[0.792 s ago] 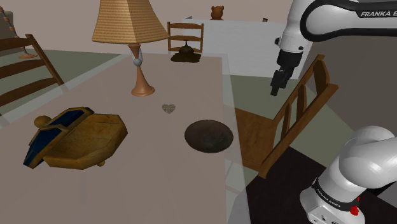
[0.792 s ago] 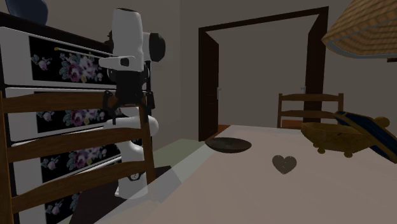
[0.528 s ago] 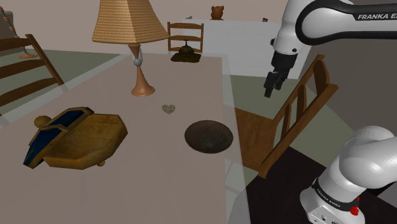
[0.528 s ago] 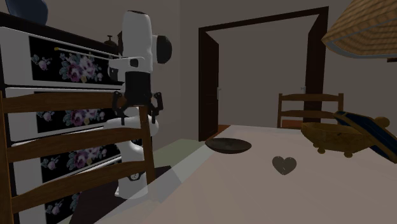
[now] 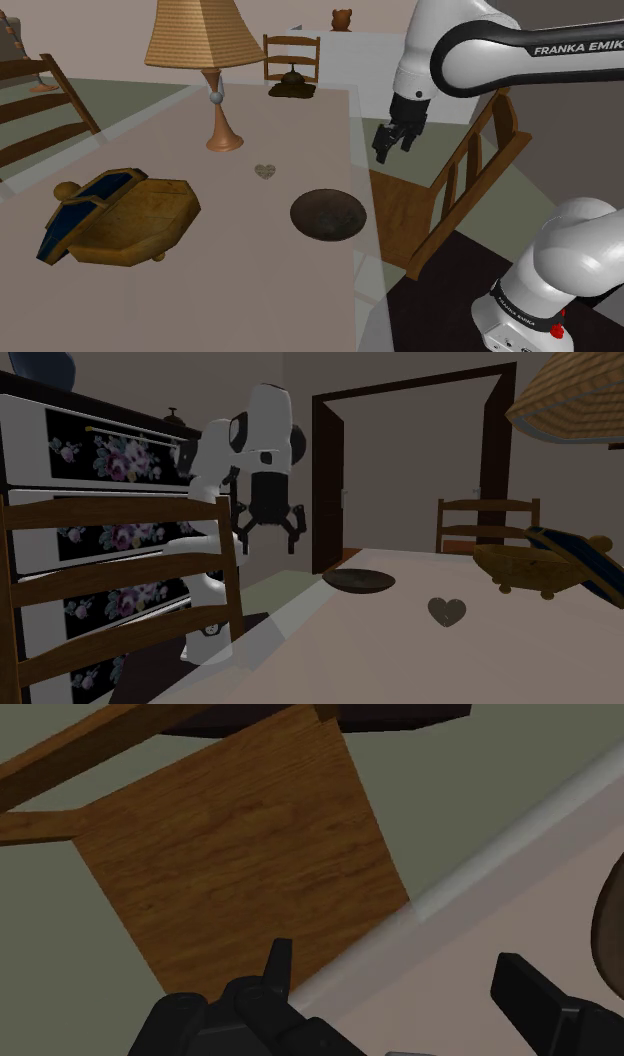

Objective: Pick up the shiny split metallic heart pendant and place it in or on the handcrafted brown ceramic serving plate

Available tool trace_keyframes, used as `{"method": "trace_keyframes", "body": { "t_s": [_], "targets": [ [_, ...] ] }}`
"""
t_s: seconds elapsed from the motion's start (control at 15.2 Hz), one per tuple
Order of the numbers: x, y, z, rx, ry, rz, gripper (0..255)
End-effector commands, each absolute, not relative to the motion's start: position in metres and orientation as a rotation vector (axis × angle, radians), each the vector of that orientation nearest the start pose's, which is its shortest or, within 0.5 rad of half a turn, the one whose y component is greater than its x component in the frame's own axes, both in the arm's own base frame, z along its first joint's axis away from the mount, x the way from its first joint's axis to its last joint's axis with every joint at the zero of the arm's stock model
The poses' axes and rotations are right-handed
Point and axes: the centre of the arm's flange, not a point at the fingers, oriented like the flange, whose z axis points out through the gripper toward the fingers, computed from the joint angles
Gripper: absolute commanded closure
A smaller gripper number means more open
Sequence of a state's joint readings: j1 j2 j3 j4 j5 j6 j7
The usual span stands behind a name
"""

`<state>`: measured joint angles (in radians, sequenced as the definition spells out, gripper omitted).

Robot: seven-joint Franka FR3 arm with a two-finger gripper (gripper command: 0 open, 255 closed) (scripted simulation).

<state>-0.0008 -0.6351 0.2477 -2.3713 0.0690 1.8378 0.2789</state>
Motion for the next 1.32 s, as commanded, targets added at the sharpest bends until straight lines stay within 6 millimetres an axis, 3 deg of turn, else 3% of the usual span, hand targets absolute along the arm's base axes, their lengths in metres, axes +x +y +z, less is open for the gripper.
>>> {"method": "trace_keyframes", "body": {
  "t_s": [0.0, 0.59, 1.25],
  "targets": [
    [0.368, 0.135, 0.545, -3.191, 0.207, -0.205, 0],
    [0.424, 0.24, 0.529, -3.186, 0.478, -0.37, 0],
    [0.508, 0.344, 0.515, -3.142, 0.782, -0.555, 0]
  ]
}}
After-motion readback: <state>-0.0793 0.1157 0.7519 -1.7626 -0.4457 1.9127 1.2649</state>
